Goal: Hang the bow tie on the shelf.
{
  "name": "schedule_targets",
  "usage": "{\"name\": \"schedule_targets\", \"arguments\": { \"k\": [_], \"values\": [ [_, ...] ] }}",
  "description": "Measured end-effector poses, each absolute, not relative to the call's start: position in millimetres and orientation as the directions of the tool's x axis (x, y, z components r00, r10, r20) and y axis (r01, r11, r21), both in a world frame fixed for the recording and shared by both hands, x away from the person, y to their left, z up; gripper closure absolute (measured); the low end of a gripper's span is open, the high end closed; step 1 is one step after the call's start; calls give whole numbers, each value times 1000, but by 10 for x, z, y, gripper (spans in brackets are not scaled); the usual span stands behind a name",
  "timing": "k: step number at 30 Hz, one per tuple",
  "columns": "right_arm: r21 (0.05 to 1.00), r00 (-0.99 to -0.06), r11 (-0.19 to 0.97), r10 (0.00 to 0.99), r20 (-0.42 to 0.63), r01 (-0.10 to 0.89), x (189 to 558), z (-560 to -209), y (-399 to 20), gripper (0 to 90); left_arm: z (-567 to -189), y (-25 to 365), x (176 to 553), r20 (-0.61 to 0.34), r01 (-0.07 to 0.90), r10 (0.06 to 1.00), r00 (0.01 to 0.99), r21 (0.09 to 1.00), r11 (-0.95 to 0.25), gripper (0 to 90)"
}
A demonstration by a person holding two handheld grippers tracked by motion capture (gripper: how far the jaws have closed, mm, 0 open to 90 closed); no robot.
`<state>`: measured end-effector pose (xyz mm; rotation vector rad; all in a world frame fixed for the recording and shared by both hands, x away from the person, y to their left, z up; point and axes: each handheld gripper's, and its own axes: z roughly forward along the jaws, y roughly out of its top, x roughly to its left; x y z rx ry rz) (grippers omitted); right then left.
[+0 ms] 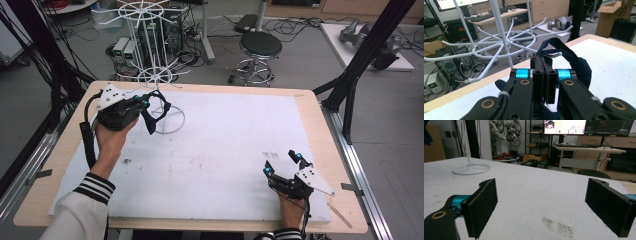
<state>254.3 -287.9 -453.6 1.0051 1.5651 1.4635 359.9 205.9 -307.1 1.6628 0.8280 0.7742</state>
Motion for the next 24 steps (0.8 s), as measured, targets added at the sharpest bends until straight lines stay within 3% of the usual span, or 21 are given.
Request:
{"name": "schedule_targets", "arguments": {
  "k": [24],
  "values": [
    [998,-406,36,914,-13,48,2544,-4535,-2884,100,-3238,2006,3702,86,168,873,480,968,-188,858]
  ]
}}
